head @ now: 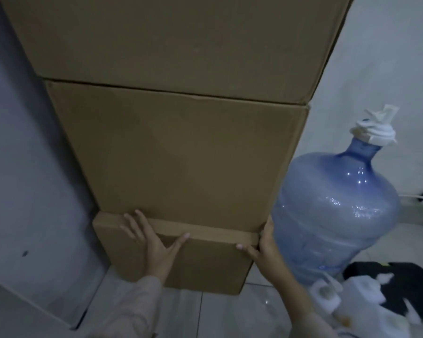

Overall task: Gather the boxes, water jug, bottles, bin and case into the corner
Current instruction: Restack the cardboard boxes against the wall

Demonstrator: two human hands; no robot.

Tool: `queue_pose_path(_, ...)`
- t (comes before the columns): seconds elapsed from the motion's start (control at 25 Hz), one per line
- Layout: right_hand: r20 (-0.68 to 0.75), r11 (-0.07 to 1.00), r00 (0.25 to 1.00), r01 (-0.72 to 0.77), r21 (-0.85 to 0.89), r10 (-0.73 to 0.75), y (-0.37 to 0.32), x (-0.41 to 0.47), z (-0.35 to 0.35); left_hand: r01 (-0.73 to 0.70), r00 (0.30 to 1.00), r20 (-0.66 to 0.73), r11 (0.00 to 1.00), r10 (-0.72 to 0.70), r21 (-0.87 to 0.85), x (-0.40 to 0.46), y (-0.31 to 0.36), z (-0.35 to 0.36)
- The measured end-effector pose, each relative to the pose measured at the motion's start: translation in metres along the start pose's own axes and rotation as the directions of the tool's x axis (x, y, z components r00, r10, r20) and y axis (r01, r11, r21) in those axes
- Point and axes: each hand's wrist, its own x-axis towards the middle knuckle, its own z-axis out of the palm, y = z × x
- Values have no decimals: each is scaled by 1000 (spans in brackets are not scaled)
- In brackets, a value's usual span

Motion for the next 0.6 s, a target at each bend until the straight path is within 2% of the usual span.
queue_pose_path(0.2,-53,999,998,34,10,-33,5,17,8,39,999,-23,999,-39,-36,17,-10,4)
queue_pose_path(0.6,-158,999,987,44,15,-41,2,43,21,-49,994,96,998,45,41,57,-25,-4)
